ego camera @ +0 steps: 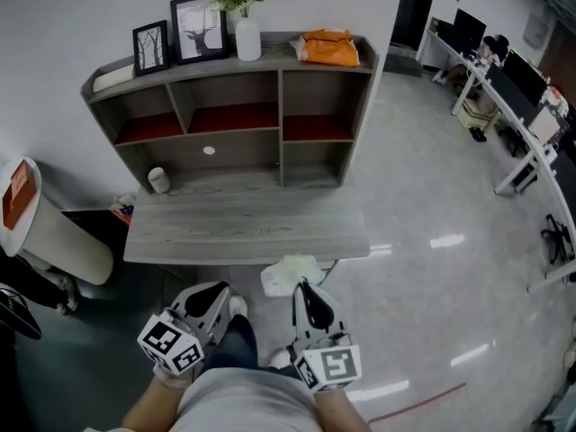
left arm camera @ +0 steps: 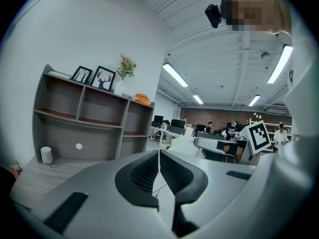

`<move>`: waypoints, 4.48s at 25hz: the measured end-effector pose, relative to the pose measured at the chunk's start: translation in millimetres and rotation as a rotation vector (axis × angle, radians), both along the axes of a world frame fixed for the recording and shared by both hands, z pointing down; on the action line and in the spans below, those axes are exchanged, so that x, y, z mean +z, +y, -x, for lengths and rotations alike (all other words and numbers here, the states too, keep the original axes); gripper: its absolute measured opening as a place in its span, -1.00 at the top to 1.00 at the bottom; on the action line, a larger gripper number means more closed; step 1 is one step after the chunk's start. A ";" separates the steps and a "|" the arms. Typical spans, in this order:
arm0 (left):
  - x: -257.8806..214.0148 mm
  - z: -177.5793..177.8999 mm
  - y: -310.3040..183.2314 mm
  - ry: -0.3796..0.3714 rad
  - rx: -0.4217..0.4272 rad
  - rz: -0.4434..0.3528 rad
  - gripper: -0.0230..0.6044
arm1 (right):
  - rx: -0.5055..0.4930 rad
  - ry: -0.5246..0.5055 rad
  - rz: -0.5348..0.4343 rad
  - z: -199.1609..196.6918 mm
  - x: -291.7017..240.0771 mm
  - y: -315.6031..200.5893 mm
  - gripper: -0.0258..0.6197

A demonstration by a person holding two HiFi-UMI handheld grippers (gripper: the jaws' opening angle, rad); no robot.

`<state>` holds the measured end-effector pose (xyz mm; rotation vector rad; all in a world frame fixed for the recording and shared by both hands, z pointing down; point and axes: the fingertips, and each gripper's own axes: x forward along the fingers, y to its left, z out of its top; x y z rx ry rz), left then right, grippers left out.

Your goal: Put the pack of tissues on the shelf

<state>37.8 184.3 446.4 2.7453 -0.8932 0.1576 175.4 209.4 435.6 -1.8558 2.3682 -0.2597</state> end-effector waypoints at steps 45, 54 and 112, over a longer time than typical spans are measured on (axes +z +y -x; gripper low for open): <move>-11.6 137.5 -322.8 0.079 -0.024 0.006 0.86 | 0.080 0.073 -0.129 71.2 -79.0 -416.2 0.83; -5.2 131.6 -338.1 0.071 -0.088 0.037 0.86 | 0.074 0.100 -0.136 52.3 -79.1 -466.4 0.83; 9.1 76.5 -381.1 0.024 -0.150 0.069 0.86 | 0.055 0.002 0.071 15.5 34.7 -505.5 0.82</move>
